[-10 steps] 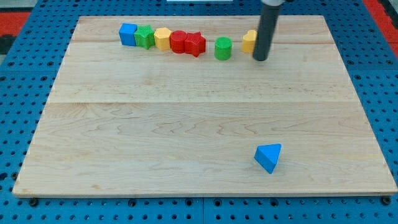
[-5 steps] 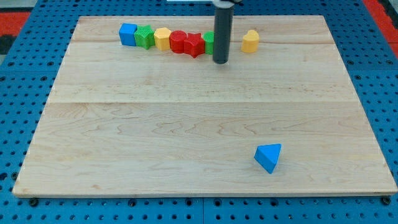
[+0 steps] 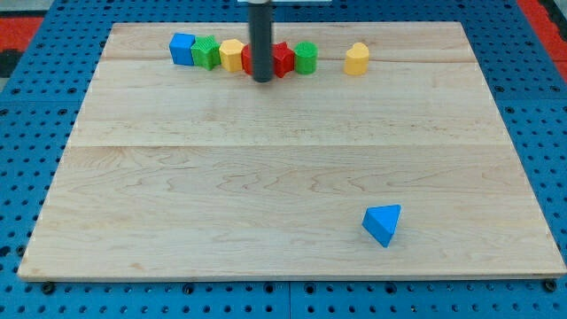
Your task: Adjust the red blocks and green circle to the line of blocks
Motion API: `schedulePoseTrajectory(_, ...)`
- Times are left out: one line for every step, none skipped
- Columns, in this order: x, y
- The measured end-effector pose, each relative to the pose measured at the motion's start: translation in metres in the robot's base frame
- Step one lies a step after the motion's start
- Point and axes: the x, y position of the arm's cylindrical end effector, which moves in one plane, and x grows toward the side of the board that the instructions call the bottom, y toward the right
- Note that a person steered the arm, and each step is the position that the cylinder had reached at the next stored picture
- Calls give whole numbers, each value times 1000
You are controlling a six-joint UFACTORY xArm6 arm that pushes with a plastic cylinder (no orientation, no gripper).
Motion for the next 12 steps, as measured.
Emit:
schedulePoseTrajectory(0,-42)
schedulePoseTrajectory(-2,-42)
schedulePoseTrajectory(-2,-37)
schedulePoseTrajectory(1,-17)
schedulePoseTrajectory(-14,13)
schedulePoseTrajectory(-17,20)
schedulePoseTrajectory(0,13)
schedulePoseTrajectory(1,22)
schedulePoseTrajectory(-1,49)
schedulePoseTrajectory(-8,53)
schedulePoseTrajectory(-9,53)
schedulePoseTrajectory(2,36)
